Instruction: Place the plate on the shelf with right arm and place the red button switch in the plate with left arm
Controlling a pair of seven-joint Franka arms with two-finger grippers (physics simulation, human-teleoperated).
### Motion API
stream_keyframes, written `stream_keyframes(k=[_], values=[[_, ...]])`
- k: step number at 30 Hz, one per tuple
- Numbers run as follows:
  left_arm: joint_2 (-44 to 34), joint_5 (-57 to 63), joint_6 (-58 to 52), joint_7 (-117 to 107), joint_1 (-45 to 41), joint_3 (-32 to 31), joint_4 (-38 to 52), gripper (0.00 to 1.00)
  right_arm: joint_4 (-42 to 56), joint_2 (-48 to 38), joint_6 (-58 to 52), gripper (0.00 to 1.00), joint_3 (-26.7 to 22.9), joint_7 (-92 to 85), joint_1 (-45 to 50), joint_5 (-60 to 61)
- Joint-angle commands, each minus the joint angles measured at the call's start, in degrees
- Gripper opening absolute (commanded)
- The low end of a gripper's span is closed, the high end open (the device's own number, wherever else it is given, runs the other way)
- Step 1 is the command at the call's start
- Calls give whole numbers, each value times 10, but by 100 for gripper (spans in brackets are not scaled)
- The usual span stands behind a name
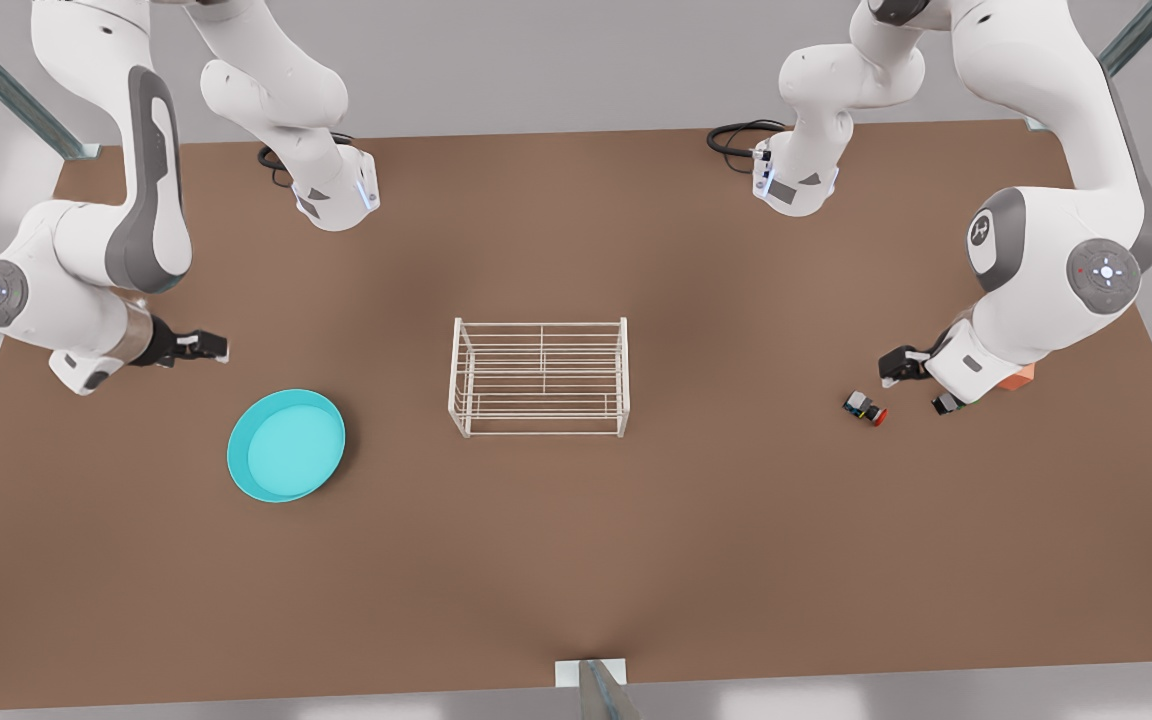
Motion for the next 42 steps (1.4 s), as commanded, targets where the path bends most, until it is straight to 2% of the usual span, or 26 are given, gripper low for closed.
stream_keyframes(k=[1, 4, 9, 14, 25, 31, 34, 39, 42], values=[[-1, 0, 10, 7, 0, 0, 0, 100, 1, 5, 39, 100, -1, -55, 0, 2], [0, 1, 11, 7, -2, -3, 1, 100, 30, 59, 57, 100, -5, -72, -18, 21], [2, 7, 10, 7, -1, -2, 0, 100, 166, 213, 57, 100, -4, -172, -58, 40], [3, 8, 8, 7, 0, -2, -5, 100, 211, 304, 107, 100, -2, -172, -60, 58], [5, 8, 6, 6, 4, 0, -9, 100, 200, 380, 128, 87, 0, -179, -86, 91], [5, 8, 6, -6, 4, 1, -11, 100, 178, 379, 124, 81, 1, -146, -73, 112], [5, 8, 6, -6, 4, 1, -13, 100, 172, 375, 125, 70, 0, -147, -67, 112], [5, 8, 6, -6, 4, 1, -13, 100, 175, 379, 132, 67, -3, -154, -70, 105], [5, 8, 6, -6, 4, 1, -13, 100, 175, 381, 138, 59, -3, -153, -70, 105]])
